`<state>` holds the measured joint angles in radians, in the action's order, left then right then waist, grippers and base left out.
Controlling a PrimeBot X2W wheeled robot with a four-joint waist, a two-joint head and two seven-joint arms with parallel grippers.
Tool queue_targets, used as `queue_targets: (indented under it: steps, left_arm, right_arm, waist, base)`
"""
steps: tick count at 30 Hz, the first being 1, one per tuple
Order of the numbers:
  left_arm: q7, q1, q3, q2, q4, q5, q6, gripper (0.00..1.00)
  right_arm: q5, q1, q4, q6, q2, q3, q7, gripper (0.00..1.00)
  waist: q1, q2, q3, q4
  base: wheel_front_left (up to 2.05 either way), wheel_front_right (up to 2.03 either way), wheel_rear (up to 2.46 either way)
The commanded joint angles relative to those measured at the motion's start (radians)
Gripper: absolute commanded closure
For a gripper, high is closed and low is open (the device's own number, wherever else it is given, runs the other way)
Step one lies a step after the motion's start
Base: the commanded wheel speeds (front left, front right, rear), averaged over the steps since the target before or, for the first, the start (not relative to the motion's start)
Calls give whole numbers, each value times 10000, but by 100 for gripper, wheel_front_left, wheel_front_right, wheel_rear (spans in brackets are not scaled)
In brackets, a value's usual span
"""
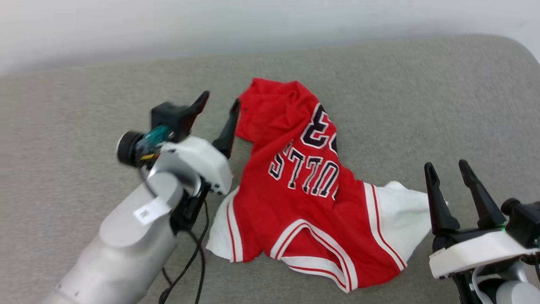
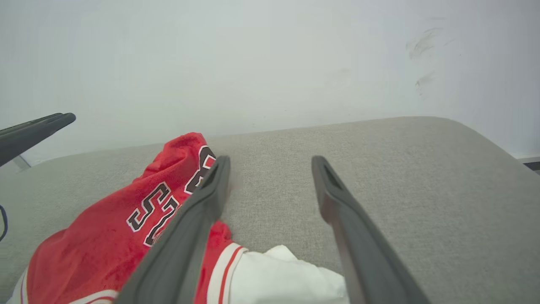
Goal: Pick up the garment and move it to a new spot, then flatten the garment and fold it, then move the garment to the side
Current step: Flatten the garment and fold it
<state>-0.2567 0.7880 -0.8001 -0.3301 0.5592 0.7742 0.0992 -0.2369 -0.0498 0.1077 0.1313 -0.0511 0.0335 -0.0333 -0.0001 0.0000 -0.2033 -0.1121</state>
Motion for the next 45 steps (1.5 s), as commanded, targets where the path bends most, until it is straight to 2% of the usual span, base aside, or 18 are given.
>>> queue_targets:
  steps: [1,6,9,11,20,26,29,44,45]
  left_arm:
    - [-69,-566,289,-159,-481,-49,326,0]
    - [-99,-2121,1274,-684,-2044,-139,1274,0]
    - [-68,-2955,1513,-969,-2788,64,1623,0]
    - [330,-3403,1492,-1230,-3198,288,1712,0]
    - [3470,-4328,728,-2487,-4818,1246,1421,0]
    - [5239,-4186,-13,-2969,-5154,1396,1187,0]
    - [5742,-3943,-292,-3029,-4961,1301,1048,0]
    - [7815,-2830,-1627,-2525,-2957,1046,-59,0]
    - [8025,-2822,-1791,-2467,-2861,1023,-188,12]
  right_arm:
    - [91,203,104,-9,17,43,102,0]
    - [98,494,320,-9,15,174,348,0]
    - [64,653,416,-9,15,205,470,0]
    - [53,746,474,-9,15,180,532,0]
    - [-6,955,629,-9,15,102,672,0]
    - [-111,891,608,-11,15,17,607,0]
    - [-172,774,572,-11,17,-26,568,0]
    - [-346,325,308,-9,15,-81,229,0]
    - [-346,295,287,-9,17,-88,236,0]
  waist:
    - [1,0,463,418]
    - [1,0,904,728]
    - [1,0,1038,843]
    - [1,0,1056,879]
    - [1,0,1088,693]
    - [1,0,784,435]
    - [1,0,590,300]
    - [1,0,-206,-126]
    - [1,0,-216,-137]
  base:
    - [0,0,0]
    - [0,0,0]
    - [0,0,0]
    - [0,0,0]
    - [0,0,0]
    - [0,0,0]
    - [0,0,0]
    - [0,0,0]
    - [0,0,0]
